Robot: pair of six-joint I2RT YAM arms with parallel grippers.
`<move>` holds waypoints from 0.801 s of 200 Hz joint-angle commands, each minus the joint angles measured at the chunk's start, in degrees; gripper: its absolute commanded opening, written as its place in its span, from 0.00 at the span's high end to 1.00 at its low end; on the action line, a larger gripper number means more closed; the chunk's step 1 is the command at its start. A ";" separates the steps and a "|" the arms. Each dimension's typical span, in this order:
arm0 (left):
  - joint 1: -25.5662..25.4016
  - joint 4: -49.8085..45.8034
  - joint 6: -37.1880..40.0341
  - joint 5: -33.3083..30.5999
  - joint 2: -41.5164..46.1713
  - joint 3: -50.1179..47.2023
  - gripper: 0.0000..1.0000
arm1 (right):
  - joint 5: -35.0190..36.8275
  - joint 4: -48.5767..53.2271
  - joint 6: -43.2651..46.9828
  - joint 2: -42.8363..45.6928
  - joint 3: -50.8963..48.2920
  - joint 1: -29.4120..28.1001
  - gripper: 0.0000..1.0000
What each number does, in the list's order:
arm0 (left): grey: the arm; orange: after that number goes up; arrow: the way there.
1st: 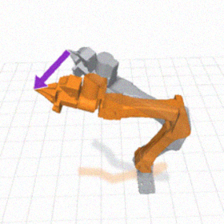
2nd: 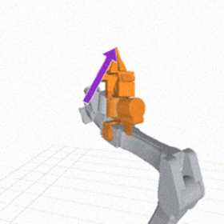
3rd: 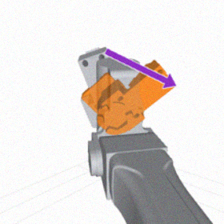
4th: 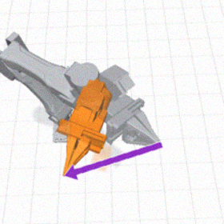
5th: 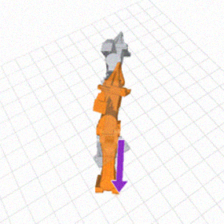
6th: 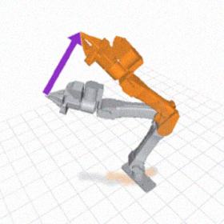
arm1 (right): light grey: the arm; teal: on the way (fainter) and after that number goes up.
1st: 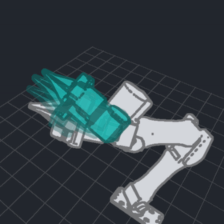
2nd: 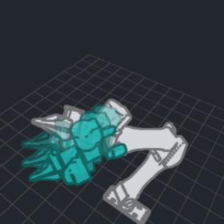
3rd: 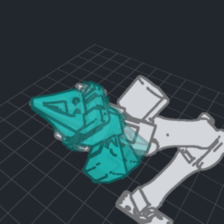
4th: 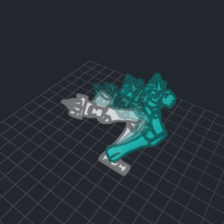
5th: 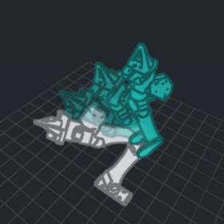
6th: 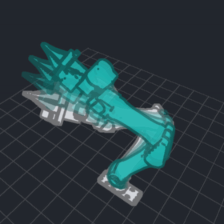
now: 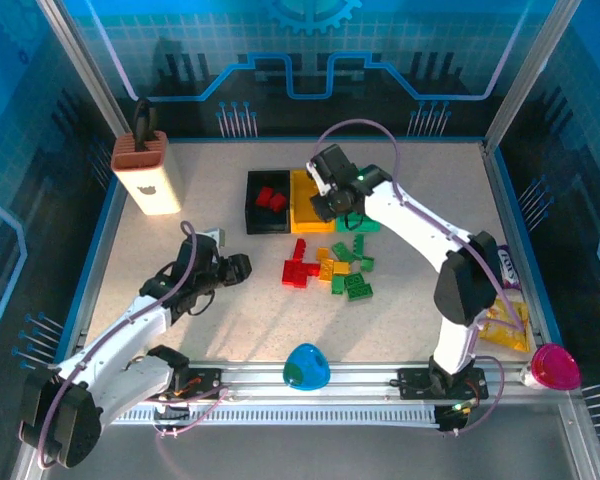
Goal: Sort the legos into containers by color
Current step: Place the lego in the container.
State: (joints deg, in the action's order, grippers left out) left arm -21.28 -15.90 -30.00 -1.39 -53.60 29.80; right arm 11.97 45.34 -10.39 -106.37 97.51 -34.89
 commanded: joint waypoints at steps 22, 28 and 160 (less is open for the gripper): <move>-3.39 1.66 -3.20 0.61 0.08 -2.94 0.40 | -1.94 6.44 -0.13 -12.17 12.65 1.39 0.76; -3.85 1.73 -3.36 0.42 0.19 -3.16 0.40 | -1.75 7.19 -0.13 -13.74 14.55 1.52 0.76; -8.93 1.97 -2.83 -0.30 -2.30 -2.28 0.39 | -2.66 6.34 -4.11 -11.56 19.23 0.15 0.27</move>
State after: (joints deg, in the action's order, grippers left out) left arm -29.58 -14.85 -33.12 -1.67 -54.02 26.79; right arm 10.33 53.69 -13.04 -126.58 121.23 -33.82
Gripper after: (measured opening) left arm 0.606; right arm 0.735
